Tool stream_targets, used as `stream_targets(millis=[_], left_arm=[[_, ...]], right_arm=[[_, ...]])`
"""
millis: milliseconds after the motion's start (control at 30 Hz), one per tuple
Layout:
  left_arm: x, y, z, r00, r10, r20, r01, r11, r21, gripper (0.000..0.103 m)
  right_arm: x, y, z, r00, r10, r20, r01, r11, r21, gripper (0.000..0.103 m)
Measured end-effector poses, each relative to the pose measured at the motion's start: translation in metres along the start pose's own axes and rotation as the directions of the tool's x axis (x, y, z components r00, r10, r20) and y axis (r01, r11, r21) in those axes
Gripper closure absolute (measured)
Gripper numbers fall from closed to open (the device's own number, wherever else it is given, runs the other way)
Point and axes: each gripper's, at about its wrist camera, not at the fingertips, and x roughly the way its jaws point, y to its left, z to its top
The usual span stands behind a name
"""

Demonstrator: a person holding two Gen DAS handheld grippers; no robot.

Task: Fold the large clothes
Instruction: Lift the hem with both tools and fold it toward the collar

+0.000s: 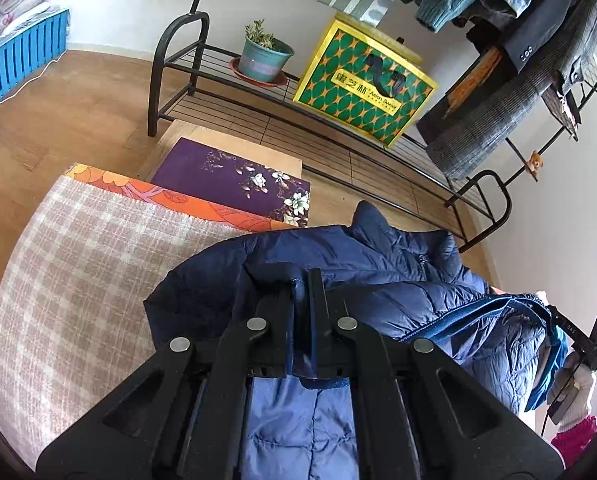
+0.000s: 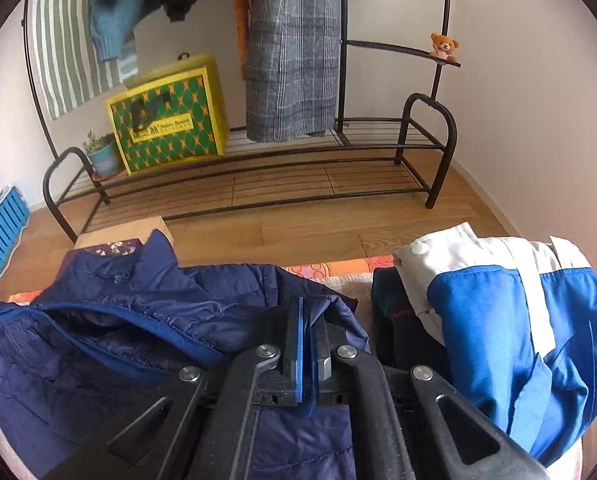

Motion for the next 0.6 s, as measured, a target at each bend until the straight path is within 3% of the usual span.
stream_targets(millis=[333,433,500,600], left_arm=[[0.053,0.015,-0.005,0.998,0.039,-0.054,-0.039,0.999,-0.003,0.098],[0.059,0.018,-0.004,0.996,0.030,-0.082,-0.032,0.999,-0.022,0.089],[0.055,0.018,-0.001,0.997,0.005,-0.082,-0.007,1.000,-0.020,0.083],[0.045,0.017,0.005,0.997,-0.016,-0.074,0.015,1.000,-0.015,0.069]], right_arm=[[0.064,0.017,-0.013,0.995,-0.080,-0.067,0.076,0.995,-0.066,0.103],[0.069,0.022,-0.017,0.992,-0.112,-0.065,0.105,0.990,-0.099,0.103],[0.067,0.021,-0.016,0.993,-0.101,-0.063,0.095,0.991,-0.093,0.095],[0.063,0.013,-0.014,0.995,-0.067,-0.070,0.063,0.996,-0.059,0.073]])
